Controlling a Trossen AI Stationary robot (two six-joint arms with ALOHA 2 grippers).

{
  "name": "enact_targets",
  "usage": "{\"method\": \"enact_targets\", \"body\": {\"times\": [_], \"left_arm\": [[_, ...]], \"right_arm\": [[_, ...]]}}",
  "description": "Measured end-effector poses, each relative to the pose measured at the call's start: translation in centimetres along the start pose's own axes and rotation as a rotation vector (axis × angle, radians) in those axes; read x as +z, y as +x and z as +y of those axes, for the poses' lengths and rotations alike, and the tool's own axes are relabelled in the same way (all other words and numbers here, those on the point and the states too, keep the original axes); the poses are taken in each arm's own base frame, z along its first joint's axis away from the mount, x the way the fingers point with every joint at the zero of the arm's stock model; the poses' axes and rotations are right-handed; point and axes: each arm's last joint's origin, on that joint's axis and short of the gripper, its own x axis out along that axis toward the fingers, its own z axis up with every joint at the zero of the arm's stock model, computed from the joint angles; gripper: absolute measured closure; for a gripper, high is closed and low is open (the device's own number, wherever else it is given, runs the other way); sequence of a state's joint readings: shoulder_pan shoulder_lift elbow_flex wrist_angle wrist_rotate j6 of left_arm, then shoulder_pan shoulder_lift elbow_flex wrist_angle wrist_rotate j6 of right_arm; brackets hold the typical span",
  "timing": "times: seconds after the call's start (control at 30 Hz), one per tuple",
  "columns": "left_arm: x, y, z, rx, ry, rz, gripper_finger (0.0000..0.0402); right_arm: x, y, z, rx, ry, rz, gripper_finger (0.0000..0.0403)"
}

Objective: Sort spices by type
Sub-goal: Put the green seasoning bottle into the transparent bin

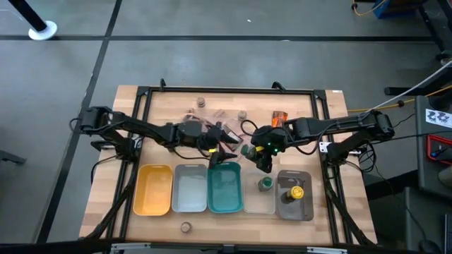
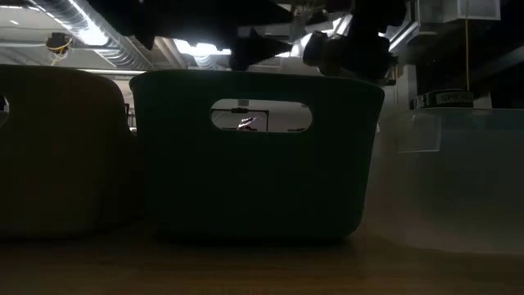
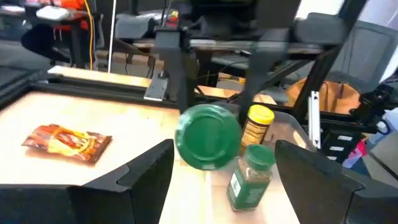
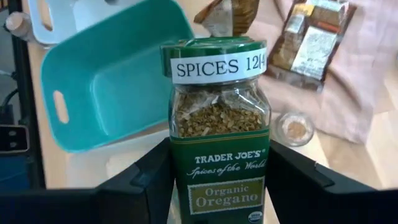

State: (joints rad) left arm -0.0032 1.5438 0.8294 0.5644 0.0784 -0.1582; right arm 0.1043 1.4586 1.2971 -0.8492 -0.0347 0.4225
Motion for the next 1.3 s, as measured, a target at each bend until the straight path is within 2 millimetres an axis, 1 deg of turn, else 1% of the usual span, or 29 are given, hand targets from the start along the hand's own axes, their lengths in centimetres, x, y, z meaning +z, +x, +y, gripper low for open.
{"method": "enact_targets", "body": {"times": [0.17,0.27,0.4,0.57,0.77,1.0,1.3], "left_arm": [[0.6,2.2,0.0,-0.017,0.001,0.002,0.0133],[0.5,3.5,0.0,-0.057,-0.002,0.041,0.0133],[0.7,4.5,0.0,-0.055,-0.008,0.09,0.0133],[0.5,4.8,0.1,-0.048,-0.007,0.104,0.0133],[0.3,4.8,0.2,-0.023,-0.015,0.119,0.0133],[-0.4,5.1,-0.1,-0.028,-0.035,0.141,0.0133],[-0.6,5.3,-0.5,-0.044,-0.035,0.144,0.0133]], "right_arm": [[-0.3,0.0,0.0,0.014,0.002,0.043,0.0196],[-0.5,0.0,-0.1,0.005,0.003,0.063,0.0196],[-0.8,0.0,-0.1,0.028,-0.002,0.099,0.0196],[-1.0,0.0,0.0,0.068,-0.002,0.133,0.0196],[-1.5,-0.1,-0.2,0.067,0.004,0.198,0.0196],[-1.1,-0.1,0.0,0.088,-0.028,0.153,0.0196],[-1.0,0.0,-0.1,0.061,-0.057,0.134,0.0196]]}}
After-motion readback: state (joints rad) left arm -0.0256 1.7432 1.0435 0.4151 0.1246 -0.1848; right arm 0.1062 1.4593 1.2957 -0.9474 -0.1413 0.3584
